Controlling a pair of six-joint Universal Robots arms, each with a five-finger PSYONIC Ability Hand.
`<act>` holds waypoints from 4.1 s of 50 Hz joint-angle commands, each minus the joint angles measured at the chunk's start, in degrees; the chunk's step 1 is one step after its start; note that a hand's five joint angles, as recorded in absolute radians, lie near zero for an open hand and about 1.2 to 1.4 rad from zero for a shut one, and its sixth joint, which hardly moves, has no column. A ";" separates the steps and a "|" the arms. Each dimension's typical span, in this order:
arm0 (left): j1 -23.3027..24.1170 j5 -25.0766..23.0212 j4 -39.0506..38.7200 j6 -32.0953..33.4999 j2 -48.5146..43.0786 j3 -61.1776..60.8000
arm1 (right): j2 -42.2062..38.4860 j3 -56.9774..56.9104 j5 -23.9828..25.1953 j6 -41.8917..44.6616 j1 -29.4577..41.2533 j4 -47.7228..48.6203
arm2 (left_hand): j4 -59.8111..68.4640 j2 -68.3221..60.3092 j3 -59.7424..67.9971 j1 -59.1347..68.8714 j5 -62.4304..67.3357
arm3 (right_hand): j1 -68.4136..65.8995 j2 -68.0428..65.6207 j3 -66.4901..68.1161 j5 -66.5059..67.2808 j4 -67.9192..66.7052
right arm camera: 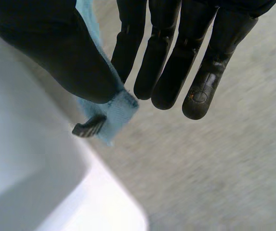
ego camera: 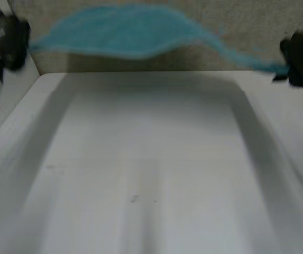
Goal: Fold the laundry
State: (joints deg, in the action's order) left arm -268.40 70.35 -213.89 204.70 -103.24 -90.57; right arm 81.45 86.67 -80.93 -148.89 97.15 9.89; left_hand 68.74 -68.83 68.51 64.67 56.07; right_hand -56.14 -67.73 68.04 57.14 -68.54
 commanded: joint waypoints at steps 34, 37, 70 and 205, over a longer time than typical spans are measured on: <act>-10.56 -2.93 46.63 27.15 12.89 -23.08 | 9.77 22.67 8.24 34.87 -21.99 -38.17 | 11.26 -11.17 11.49 15.33 13.93 | -23.86 -12.27 11.96 12.86 -11.46; -12.31 -3.28 50.84 31.00 15.95 -22.81 | 10.22 22.41 8.85 36.65 -23.84 -37.49 | 11.26 -11.17 11.49 15.33 13.93 | -23.86 -12.27 11.96 12.86 -11.46; -10.12 -4.78 37.66 11.36 8.65 -20.70 | 4.16 24.60 10.18 10.19 -19.80 -7.07 | -38.12 38.21 -37.90 -34.05 -35.46 | -23.86 -12.27 11.96 12.86 -11.46; -3.97 3.55 19.31 21.53 -21.20 7.40 | -21.31 -4.91 -0.36 12.83 -6.72 -3.14 | 11.26 -11.17 11.49 15.33 13.93 | -23.86 -12.27 11.96 12.86 -11.46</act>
State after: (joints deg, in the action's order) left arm -275.09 66.55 -187.44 227.45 -116.14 -92.11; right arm 66.95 87.98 -79.32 -134.30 88.05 -0.82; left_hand 68.51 -68.73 68.40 65.63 54.86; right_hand -56.14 -67.73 68.04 57.20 -68.54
